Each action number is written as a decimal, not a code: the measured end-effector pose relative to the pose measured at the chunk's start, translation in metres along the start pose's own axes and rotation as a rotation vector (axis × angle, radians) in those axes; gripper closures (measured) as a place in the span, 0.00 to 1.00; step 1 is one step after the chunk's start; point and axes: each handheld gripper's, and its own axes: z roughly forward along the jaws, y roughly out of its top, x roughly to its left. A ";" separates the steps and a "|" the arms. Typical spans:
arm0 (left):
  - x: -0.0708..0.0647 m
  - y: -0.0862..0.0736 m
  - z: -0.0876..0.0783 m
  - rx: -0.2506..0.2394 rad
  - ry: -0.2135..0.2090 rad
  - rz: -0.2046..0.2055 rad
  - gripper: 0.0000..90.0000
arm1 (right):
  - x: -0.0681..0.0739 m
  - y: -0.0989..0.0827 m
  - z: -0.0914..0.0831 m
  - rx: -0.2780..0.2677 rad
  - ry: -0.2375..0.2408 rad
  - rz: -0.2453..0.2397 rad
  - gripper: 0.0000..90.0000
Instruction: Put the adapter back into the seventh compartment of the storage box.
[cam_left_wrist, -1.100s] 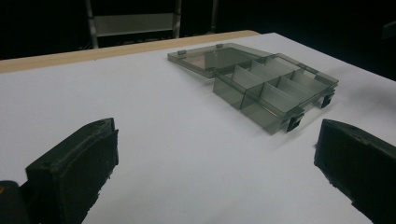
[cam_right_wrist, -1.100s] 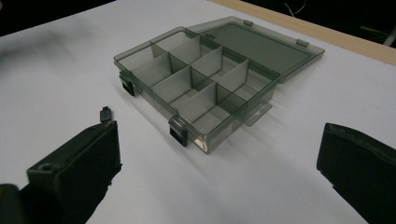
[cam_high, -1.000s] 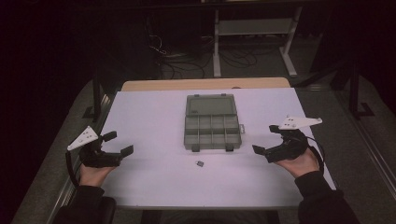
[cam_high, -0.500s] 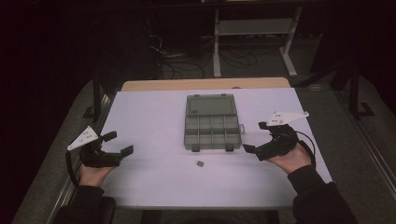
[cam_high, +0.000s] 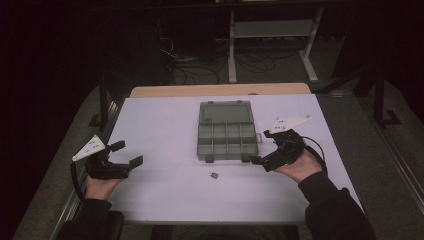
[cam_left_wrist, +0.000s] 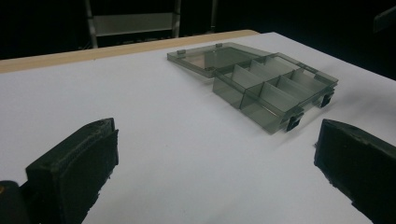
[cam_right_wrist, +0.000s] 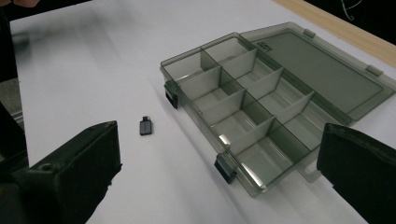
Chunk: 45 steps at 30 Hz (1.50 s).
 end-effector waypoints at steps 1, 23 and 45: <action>0.000 0.000 0.000 0.000 0.000 0.000 0.00 | 0.000 0.000 0.000 0.000 0.000 0.000 0.00; 0.000 0.000 0.000 0.000 -0.004 0.001 0.00 | 0.018 0.028 0.041 0.080 0.080 -0.077 0.00; 0.000 0.000 0.001 0.005 -0.012 0.007 0.00 | 0.027 0.033 0.075 0.129 0.133 -0.118 0.00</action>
